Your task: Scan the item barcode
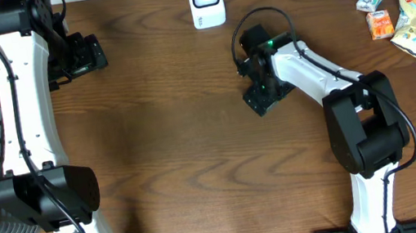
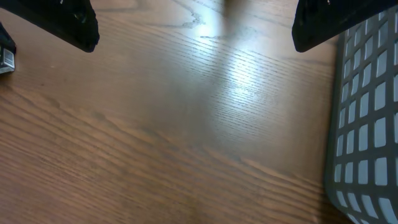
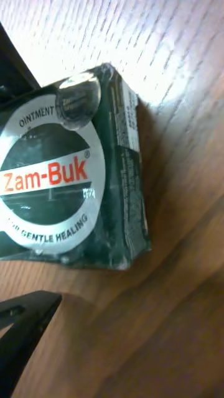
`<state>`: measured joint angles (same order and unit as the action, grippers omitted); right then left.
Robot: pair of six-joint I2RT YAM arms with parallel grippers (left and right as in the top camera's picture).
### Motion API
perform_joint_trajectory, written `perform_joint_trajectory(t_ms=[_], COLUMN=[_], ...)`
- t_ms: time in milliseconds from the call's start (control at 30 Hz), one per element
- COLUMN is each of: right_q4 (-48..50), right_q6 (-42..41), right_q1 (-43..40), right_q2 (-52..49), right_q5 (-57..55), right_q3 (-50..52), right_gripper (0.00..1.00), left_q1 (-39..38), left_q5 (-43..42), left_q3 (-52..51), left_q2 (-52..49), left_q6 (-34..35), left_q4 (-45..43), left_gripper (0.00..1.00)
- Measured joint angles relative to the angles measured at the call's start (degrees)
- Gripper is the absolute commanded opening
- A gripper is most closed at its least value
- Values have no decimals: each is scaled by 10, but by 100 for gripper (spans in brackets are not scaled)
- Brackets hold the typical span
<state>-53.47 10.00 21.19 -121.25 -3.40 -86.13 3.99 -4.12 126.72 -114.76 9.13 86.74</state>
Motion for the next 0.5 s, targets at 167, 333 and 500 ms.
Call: perform_joint_trajectory(t_ms=[167, 333, 500], right_q4=[15, 18, -3], right_q6=[4, 6, 6], right_q1=[0, 0, 0], right_q2=[1, 1, 1], right_q5=[20, 27, 41], right_q3=[8, 9, 2], right_gripper=[70, 61, 49], left_q1=[0, 0, 0], left_q5=[0, 0, 0], left_q3=[0, 0, 0], left_q2=[0, 0, 0], left_q6=[0, 0, 0], left_q4=[0, 0, 0], left_gripper=[98, 98, 98])
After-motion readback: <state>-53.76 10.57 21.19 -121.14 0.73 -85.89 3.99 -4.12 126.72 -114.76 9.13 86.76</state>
